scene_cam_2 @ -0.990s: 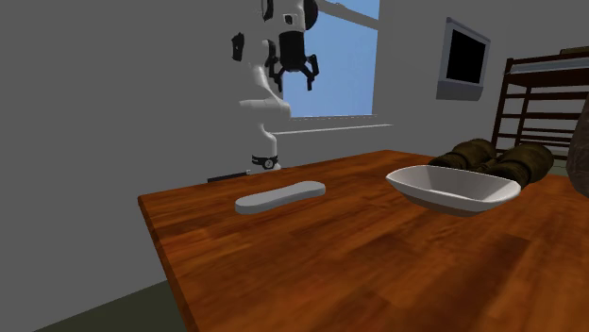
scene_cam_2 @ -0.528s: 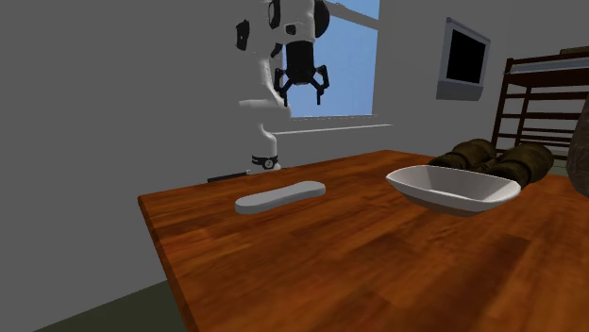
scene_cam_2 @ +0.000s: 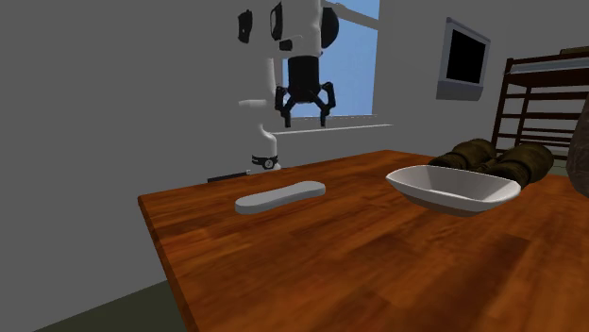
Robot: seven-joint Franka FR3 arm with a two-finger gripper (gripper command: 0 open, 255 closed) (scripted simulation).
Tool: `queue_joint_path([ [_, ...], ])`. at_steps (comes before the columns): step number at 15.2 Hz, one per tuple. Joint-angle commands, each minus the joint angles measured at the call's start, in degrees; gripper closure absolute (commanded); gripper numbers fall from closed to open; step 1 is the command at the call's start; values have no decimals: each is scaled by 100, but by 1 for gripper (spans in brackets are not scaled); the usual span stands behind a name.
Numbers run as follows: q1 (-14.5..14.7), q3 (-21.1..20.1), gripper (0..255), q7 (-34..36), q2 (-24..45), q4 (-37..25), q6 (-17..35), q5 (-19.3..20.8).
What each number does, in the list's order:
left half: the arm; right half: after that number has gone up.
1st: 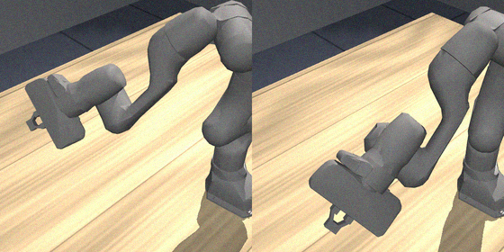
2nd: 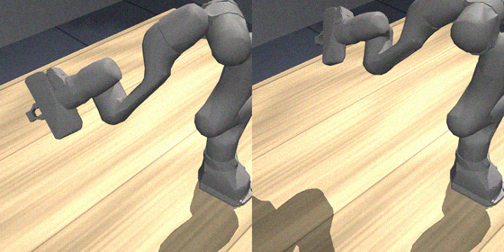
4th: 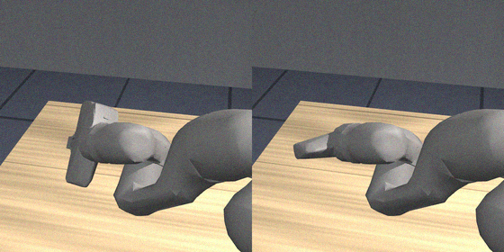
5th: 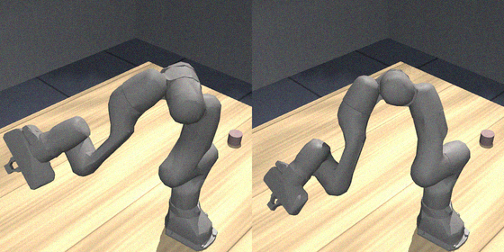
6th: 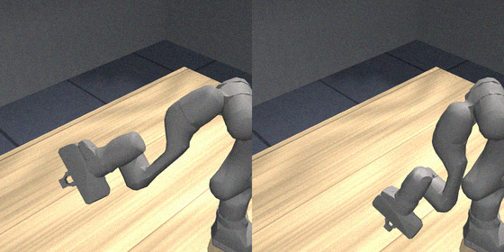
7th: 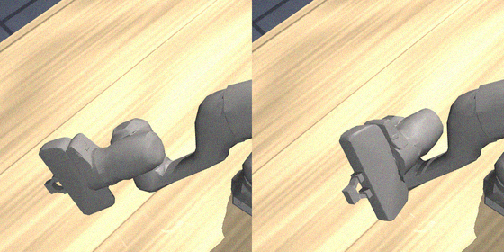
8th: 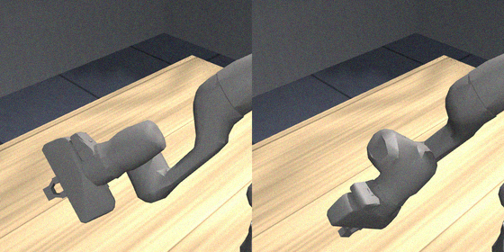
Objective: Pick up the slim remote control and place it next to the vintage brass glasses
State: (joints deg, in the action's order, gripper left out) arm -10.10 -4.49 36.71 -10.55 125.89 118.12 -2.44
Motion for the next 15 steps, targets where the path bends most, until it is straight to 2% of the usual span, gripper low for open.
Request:
queue_joint_path([
  [1,-87,15,0,369,406,-228,150,48],
  [12,-405,393,0,2040,2526,-1788,518,150],
  [15,-401,395,0,2039,2632,-1693,719,149],
])
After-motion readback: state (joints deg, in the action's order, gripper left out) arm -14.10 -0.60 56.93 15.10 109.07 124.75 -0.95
